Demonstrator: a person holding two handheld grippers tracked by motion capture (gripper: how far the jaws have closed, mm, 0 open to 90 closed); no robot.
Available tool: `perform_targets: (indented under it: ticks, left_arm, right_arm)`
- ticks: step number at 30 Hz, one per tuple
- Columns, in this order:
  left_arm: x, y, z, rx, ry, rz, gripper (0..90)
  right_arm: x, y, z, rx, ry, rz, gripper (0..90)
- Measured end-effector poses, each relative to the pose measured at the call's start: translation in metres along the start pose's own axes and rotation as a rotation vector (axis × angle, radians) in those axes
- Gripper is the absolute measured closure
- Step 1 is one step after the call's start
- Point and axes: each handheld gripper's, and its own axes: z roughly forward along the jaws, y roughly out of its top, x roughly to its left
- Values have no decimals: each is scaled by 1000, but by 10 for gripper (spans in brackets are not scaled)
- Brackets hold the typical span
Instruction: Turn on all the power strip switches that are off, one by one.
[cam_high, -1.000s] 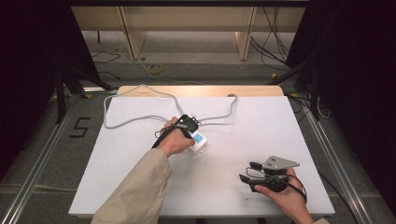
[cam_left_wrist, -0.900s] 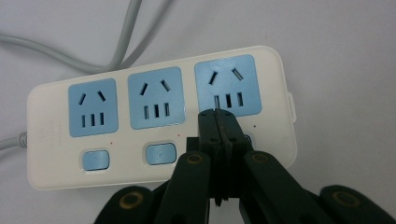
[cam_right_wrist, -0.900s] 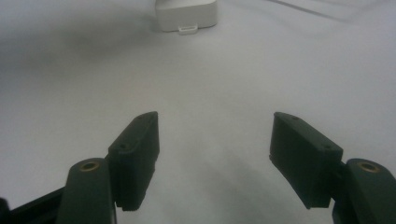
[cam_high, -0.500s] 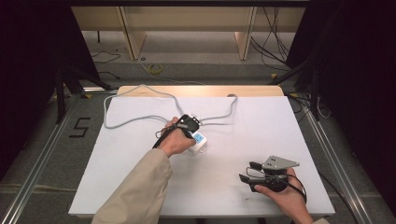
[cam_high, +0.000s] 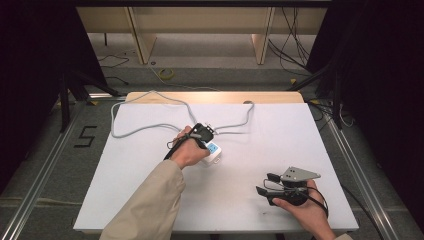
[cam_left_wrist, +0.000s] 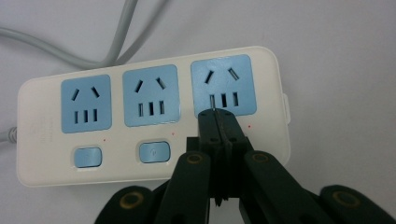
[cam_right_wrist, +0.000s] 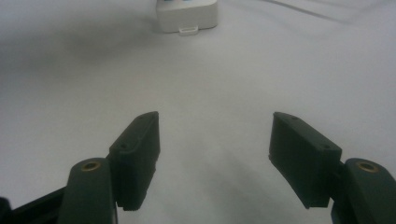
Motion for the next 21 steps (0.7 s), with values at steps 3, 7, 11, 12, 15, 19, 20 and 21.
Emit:
perform_targets:
  ticks: [3,7,11,12,15,19,20,21]
  left_arm:
    - [-2,-2,0,-21,6,-10,900]
    - [-4,-2,0,-16,16,-1,900]
    - [-7,-4,1,-27,33,1,900]
    - [-7,-4,1,-32,33,4,900]
    - [-3,-10,-1,-63,13,-13,900]
    - [6,-30,-28,-259,2,-67,706]
    - [11,-39,-37,-315,-14,-98,644]
    - [16,-51,-45,-356,-20,-121,589]
  right_arm:
    - [0,0,0,0,1,-1,343]
    - [1,0,1,1,1,1,343]
    - [1,1,1,-3,1,-2,343]
    - [1,1,1,-3,2,-4,343]
    - [1,0,0,-4,3,-5,343]
    - [0,0,-1,-6,1,-1,343]
    - [-1,-1,-1,-10,1,3,343]
    - [-1,-1,-1,-8,2,4,343]
